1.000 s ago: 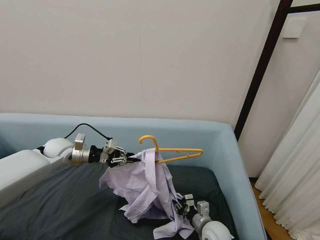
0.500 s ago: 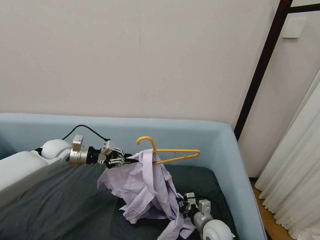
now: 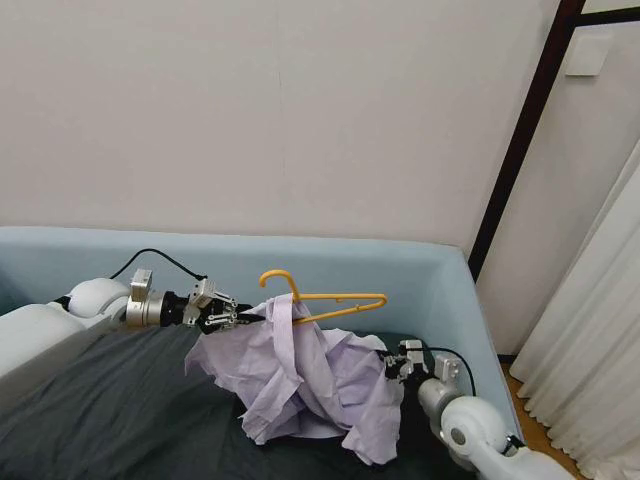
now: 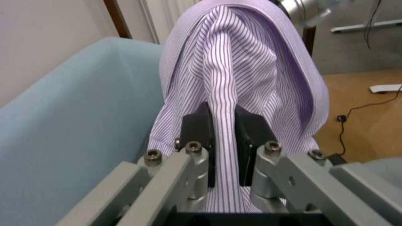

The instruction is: Pick up the clothes from the sofa and hang them on the clothes hanger.

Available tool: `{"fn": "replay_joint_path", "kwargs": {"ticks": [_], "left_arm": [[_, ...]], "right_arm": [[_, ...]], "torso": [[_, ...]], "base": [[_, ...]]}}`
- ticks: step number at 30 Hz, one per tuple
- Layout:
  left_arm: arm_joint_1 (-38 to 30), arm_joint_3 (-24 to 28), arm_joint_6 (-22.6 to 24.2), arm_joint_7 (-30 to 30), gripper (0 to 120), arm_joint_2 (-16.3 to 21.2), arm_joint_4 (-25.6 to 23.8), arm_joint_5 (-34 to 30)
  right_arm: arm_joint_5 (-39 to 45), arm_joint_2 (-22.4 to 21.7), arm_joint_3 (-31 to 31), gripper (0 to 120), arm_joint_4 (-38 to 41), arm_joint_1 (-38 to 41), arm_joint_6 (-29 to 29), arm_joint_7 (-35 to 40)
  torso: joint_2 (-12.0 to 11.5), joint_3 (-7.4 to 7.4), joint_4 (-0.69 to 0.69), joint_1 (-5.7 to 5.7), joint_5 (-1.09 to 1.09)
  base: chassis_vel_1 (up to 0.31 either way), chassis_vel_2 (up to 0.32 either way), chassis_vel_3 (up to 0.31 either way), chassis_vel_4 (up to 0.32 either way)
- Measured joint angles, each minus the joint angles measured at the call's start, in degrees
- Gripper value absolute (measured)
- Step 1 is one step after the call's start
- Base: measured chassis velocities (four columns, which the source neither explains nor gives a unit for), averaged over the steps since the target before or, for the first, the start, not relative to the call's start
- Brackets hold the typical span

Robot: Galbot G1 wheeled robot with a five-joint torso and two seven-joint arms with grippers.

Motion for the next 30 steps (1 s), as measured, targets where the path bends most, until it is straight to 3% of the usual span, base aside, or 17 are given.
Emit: {"fn": "replay_joint_path", "kwargs": {"ticks": [7,17,30], "left_arm": [[1.69,-2.76,-0.07,1.12,7,0.58,-0.1,0.39],[7.75,-10.59,-0.18,4.18,7,2.45,1.29,2.71],[9.34,-12.08,0.18,5.21,7,3.07,1.29,6.48]], "right_arm": [[1.84,-2.69,1.98,0,2.61,1.43,-1.47,1.38],[6.25,-7.23,4.41,0,7.26,7.08,-2.31,5.82],[8.82,-10.53,5.19,0,11.57,11.98,-1.89,7.74]], "torso": [[0.0,0.0,-0.01,0.0,0.0],[0.0,0.0,0.01,0.0,-0.02],[0.0,0.0,-0.01,0.0,-0.01]], "base": [[0.0,0.0,0.0,0.0],[0.0,0.0,0.0,0.0],[0.0,0.0,0.0,0.0]]}}
